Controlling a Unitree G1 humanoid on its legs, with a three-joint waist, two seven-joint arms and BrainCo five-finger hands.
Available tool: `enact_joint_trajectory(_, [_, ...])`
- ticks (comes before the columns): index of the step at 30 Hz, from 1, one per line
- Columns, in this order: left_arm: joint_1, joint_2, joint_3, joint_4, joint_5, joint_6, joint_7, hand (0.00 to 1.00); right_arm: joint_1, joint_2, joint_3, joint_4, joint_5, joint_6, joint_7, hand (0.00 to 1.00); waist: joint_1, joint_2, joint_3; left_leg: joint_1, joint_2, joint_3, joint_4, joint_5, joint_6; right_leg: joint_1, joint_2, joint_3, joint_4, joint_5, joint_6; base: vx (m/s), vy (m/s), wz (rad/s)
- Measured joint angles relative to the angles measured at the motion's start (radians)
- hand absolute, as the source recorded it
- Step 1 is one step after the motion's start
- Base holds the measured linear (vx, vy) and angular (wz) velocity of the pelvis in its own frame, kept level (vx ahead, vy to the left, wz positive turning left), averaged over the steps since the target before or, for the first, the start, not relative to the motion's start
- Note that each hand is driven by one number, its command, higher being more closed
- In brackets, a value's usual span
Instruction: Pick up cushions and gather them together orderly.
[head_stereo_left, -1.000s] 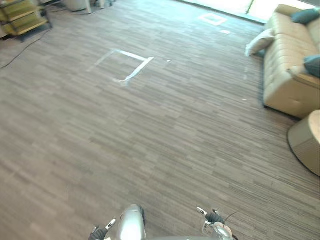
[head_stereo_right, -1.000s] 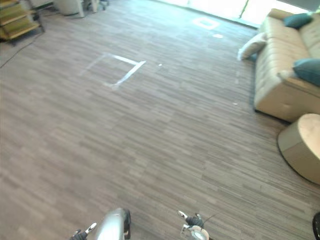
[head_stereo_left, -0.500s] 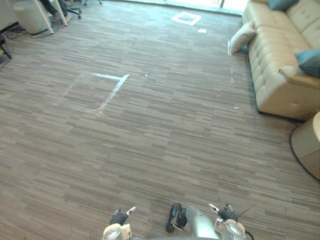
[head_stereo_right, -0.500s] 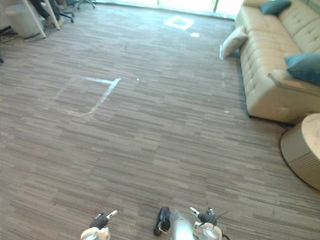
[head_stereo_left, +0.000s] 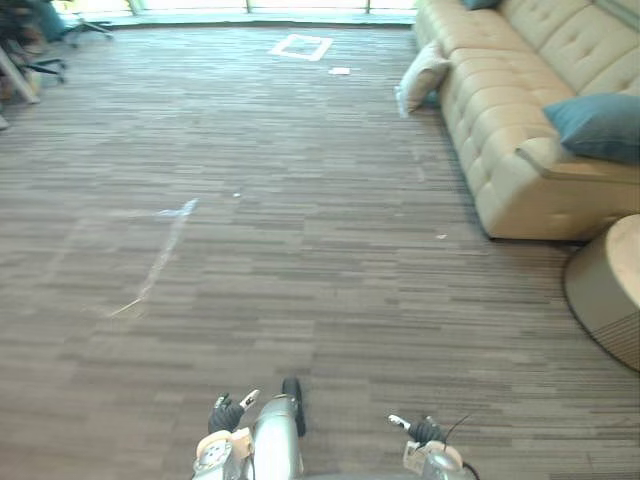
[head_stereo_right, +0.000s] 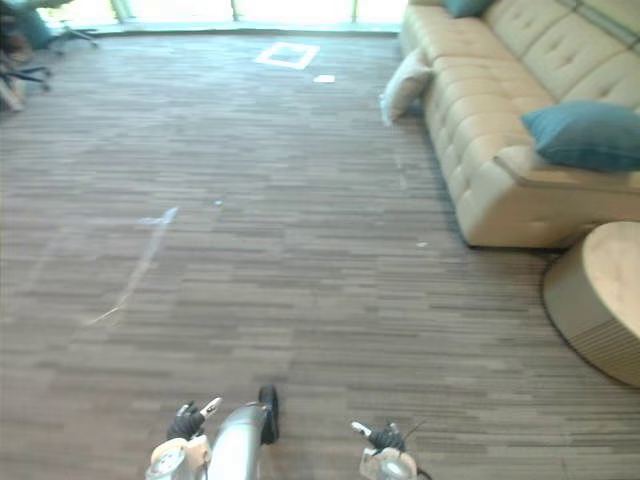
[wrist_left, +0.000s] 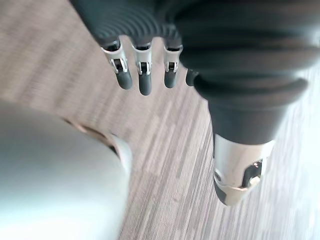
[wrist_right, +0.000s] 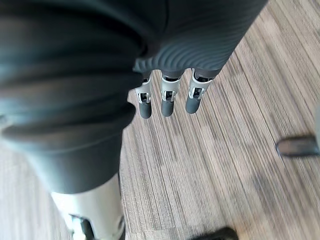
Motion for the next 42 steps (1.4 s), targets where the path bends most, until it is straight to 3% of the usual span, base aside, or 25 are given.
enact_joint_trajectory(1, [-0.013,0.02,-0.025,0.028,0.0,0.006,0.004,0.0,0.0,-0.007,-0.003,-0.002,-0.003,-0.006,-0.001,0.0,-0.007,-0.007,0.009,0.09,-0.019,0.008,0.026,-0.087,0.007,-0.12,-0.053,0.001,0.323,0.088,0.051,0.62,0.203,-0.08])
enact_joint_trajectory(3, [-0.011,0.02,-0.038,0.057,0.001,0.022,0.01,0.0,0.001,-0.02,0.001,-0.01,-0.004,-0.015,0.002,0.0,-0.019,0.006,0.013,0.229,-0.015,0.009,0.015,-0.167,0.003,-0.204,-0.086,-0.054,0.482,0.069,0.018,0.68,0.18,-0.09])
enact_joint_trajectory(5, [-0.008,0.021,-0.051,0.063,0.001,0.021,0.013,0.0,0.008,-0.013,0.008,-0.048,-0.005,-0.023,0.004,0.0,-0.028,0.012,0.01,0.347,-0.006,0.01,-0.047,-0.206,-0.013,-0.312,-0.089,-0.116,0.465,0.041,-0.024,0.63,0.054,0.01])
enact_joint_trajectory(9, [0.002,0.024,-0.068,0.102,0.001,0.023,0.015,0.0,0.003,-0.036,0.004,-0.079,-0.005,-0.031,0.005,0.0,-0.061,0.031,0.003,0.533,0.024,0.017,-0.185,-0.242,-0.065,-0.502,-0.081,-0.276,0.071,0.035,-0.018,0.69,-0.056,0.14])
enact_joint_trajectory(11, [0.004,0.023,-0.083,0.122,0.003,0.025,0.017,0.0,0.008,-0.06,-0.003,-0.059,-0.005,-0.026,0.008,0.0,-0.077,0.04,0.005,0.658,0.031,0.009,-0.277,-0.247,-0.07,-0.517,-0.034,-0.282,-0.253,0.12,-0.031,0.8,-0.122,0.44])
enact_joint_trajectory(12, [0.013,0.022,-0.081,0.123,0.004,0.026,0.018,0.0,0.013,-0.062,-0.011,-0.059,0.004,-0.025,0.009,0.0,-0.083,0.042,0.005,0.685,0.032,-0.006,-0.276,-0.247,-0.07,-0.516,-0.023,-0.257,-0.254,0.174,-0.061,0.85,-0.176,0.61])
enact_joint_trajectory(13, [0.025,0.013,-0.081,0.125,0.005,0.027,0.018,0.0,0.016,-0.065,-0.008,-0.064,0.0,-0.025,0.01,0.0,-0.098,0.061,-0.008,0.695,0.053,-0.04,-0.239,-0.246,-0.07,-0.513,-0.001,-0.232,-0.203,0.223,-0.121,0.87,-0.204,0.35])
enact_joint_trajectory(14, [0.027,-0.021,-0.062,0.128,0.016,0.027,0.017,0.0,0.012,-0.085,-0.004,-0.062,-0.005,-0.021,0.012,0.0,-0.096,0.107,-0.036,0.642,0.118,-0.074,-0.075,-0.219,-0.097,-0.507,0.025,-0.262,-0.136,0.136,-0.129,1.01,-0.253,0.19])
enact_joint_trajectory(16, [0.021,-0.062,-0.002,0.124,0.023,0.027,0.013,0.0,0.007,-0.106,-0.007,-0.075,-0.005,-0.019,0.015,0.0,-0.088,0.161,-0.027,0.492,0.174,-0.158,0.282,-0.042,-0.056,-0.448,0.063,-0.267,-0.115,0.05,-0.146,0.79,-0.204,-0.13])
enact_joint_trajectory(18, [0.021,-0.079,0.021,0.101,0.023,0.028,0.009,0.0,-0.003,-0.116,-0.006,-0.063,-0.004,-0.009,0.008,0.0,-0.08,0.191,-0.009,0.338,0.244,-0.162,0.61,-0.034,-0.084,-0.291,0.128,-0.249,-0.213,0.017,-0.156,0.83,-0.164,-0.32])
enact_joint_trajectory(21, [0.027,-0.046,0.026,0.045,0.022,0.025,0.005,0.0,-0.004,-0.076,-0.001,-0.043,0.0,0.0,0.007,0.0,-0.058,0.125,0.008,0.159,0.247,-0.064,0.643,-0.095,-0.087,-0.049,0.131,-0.224,-0.409,0.011,-0.148,0.66,-0.12,-0.12])
enact_joint_trajectory(24, [0.019,-0.044,0.015,0.008,0.019,0.017,0.001,0.0,-0.022,-0.057,0.003,-0.02,0.0,0.004,0.006,0.0,-0.037,0.121,0.014,-0.01,0.196,0.03,0.314,-0.119,-0.06,0.081,0.127,-0.202,-0.518,-0.003,-0.124,0.64,0.019,-0.21])
enact_joint_trajectory(25, [0.017,-0.044,0.016,-0.003,0.016,0.016,-0.001,0.0,-0.031,-0.05,0.003,-0.014,0.0,0.005,0.001,0.0,-0.028,0.113,0.022,-0.041,0.141,0.053,0.133,-0.083,-0.054,0.134,0.104,-0.189,-0.551,-0.019,-0.099,0.77,0.163,-0.33])
enact_joint_trajectory(27, [0.017,-0.051,0.016,-0.012,0.008,0.007,0.001,0.0,-0.034,-0.048,0.01,-0.001,0.0,0.004,-0.004,0.0,-0.016,0.113,0.022,-0.063,0.107,0.068,-0.062,-0.015,-0.068,0.176,0.092,-0.17,-0.588,-0.042,-0.069,0.54,0.183,-0.51])
enact_joint_trajectory(28, [0.017,-0.049,0.015,-0.016,-0.012,-0.003,-0.001,0.0,-0.032,-0.05,0.031,0.008,-0.001,0.003,-0.008,0.0,0.008,0.108,0.019,-0.078,0.089,0.059,-0.111,0.093,-0.041,0.218,0.082,-0.135,-0.615,-0.082,-0.054,0.62,0.276,-0.66])
enact_joint_trajectory(29, [0.015,-0.039,0.014,-0.022,-0.018,-0.002,-0.001,0.0,-0.037,-0.031,0.043,0.022,-0.002,0.003,-0.008,0.0,0.009,0.085,0.008,-0.091,0.059,0.051,-0.06,0.129,-0.016,0.231,0.053,-0.114,-0.598,-0.093,-0.068,0.65,0.286,-0.48])
enact_joint_trajectory(31, [0.011,-0.033,0.012,-0.027,-0.018,-0.001,-0.001,0.0,-0.029,-0.022,0.04,0.032,-0.004,0.002,-0.008,0.0,0.002,0.058,0.002,-0.097,0.047,0.053,-0.013,0.103,0.031,0.2,0.018,-0.104,-0.5,-0.08,-0.073,0.69,0.301,0.04])
enact_joint_trajectory(32, [0.009,-0.013,0.001,-0.021,-0.017,-0.001,-0.001,0.0,-0.03,-0.022,0.035,0.039,-0.004,0.003,-0.008,0.0,0.002,0.035,-0.008,-0.093,0.013,0.045,0.023,0.054,0.07,0.151,-0.015,-0.085,-0.357,-0.049,-0.026,0.81,0.365,0.41])
enact_joint_trajectory(33, [-0.006,0.003,-0.028,0.006,-0.018,0.0,0.0,0.0,-0.024,-0.03,0.033,0.047,-0.003,0.0,-0.009,0.0,-0.003,0.021,-0.004,-0.059,-0.009,0.041,0.049,-0.003,0.077,0.078,-0.041,-0.052,-0.144,0.021,0.053,0.67,0.294,0.49])
enact_joint_trajectory(34, [-0.017,0.012,-0.039,0.022,-0.018,0.001,0.001,0.0,-0.028,-0.033,0.024,0.052,-0.004,0.0,-0.009,0.0,-0.007,0.015,0.003,-0.031,-0.022,0.038,0.051,-0.028,0.076,0.035,-0.052,-0.024,-0.018,0.09,0.082,0.74,0.299,0.51])
enact_joint_trajectory(35, [-0.033,0.029,-0.056,0.045,-0.017,0.009,0.006,0.0,-0.03,-0.031,0.009,0.05,-0.003,-0.005,-0.007,0.0,-0.007,0.006,0.018,0.047,-0.052,0.018,0.047,-0.074,0.065,-0.065,-0.067,0.009,0.249,0.219,0.109,0.71,0.244,0.4])
enact_joint_trajectory(36, [-0.025,0.029,-0.065,0.054,-0.017,0.022,0.012,0.0,-0.025,-0.035,0.006,0.033,-0.004,-0.012,-0.008,0.0,-0.019,0.013,0.025,0.136,-0.064,0.01,0.031,-0.116,0.065,-0.15,-0.073,0.002,0.429,0.196,0.084,0.7,0.223,0.36])
enact_joint_trajectory(38, [-0.014,0.022,-0.066,0.054,-0.016,0.024,0.019,0.0,-0.013,-0.038,0.006,0.001,-0.004,-0.014,-0.008,0.0,-0.028,0.019,0.025,0.241,-0.069,0.002,-0.015,-0.155,0.074,-0.241,-0.065,-0.029,0.505,0.145,0.026,0.48,0.096,0.23])
enact_joint_trajectory(40, [0.0,0.024,-0.077,0.062,-0.016,0.023,0.021,0.0,0.003,-0.036,0.004,-0.052,-0.005,-0.028,-0.009,0.0,-0.053,0.026,0.022,0.382,-0.067,-0.026,-0.111,-0.186,0.057,-0.398,-0.048,-0.128,0.379,0.078,-0.003,0.57,0.045,0.37])
enact_joint_trajectory(42, [0.001,0.021,-0.081,0.072,-0.016,0.024,0.022,0.0,0.011,-0.044,-0.016,-0.067,-0.005,-0.03,-0.009,0.0,-0.055,0.032,0.025,0.463,-0.065,-0.037,-0.153,-0.206,0.027,-0.478,-0.032,-0.18,0.178,0.068,-0.006,0.56,-0.003,0.28])
